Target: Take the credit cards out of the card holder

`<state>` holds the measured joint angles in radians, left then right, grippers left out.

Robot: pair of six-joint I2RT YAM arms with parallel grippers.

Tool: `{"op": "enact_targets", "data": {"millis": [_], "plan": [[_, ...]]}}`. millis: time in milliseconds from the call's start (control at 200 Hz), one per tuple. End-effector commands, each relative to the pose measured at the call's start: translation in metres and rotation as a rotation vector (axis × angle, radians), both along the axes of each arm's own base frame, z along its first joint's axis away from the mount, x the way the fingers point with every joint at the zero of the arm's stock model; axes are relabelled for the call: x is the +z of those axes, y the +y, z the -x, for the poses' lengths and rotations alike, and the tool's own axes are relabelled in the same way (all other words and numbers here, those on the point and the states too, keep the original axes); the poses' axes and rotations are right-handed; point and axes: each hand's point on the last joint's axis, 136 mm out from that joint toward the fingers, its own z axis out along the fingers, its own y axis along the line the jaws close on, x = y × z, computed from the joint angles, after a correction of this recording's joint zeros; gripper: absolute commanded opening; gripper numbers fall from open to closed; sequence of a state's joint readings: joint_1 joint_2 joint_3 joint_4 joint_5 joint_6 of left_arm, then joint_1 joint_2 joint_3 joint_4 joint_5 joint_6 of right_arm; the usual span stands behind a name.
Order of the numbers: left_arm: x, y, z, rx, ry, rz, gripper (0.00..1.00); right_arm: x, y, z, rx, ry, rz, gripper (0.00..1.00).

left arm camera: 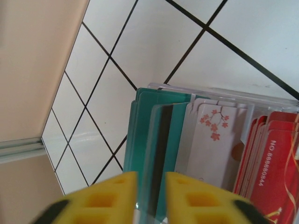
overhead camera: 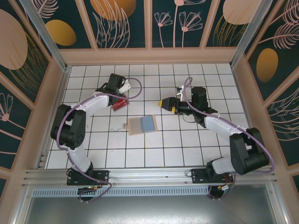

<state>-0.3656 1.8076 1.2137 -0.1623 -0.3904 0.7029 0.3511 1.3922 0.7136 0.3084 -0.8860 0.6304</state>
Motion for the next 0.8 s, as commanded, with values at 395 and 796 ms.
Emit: {"op": "enact_targets", "data": {"millis": [395,796], "plan": [[0.060,-0.005,-0.018,0.095,-0.149,0.177,0.43,0.008,-0.003,-0.014,-0.009,-0.038,-0.005,0.99],[0.157,-0.006,0.015,0.298,-0.338,0.684,0.87,0.002,-0.059,-0.060,-0.273,-0.077,0.176,0.99]]}}
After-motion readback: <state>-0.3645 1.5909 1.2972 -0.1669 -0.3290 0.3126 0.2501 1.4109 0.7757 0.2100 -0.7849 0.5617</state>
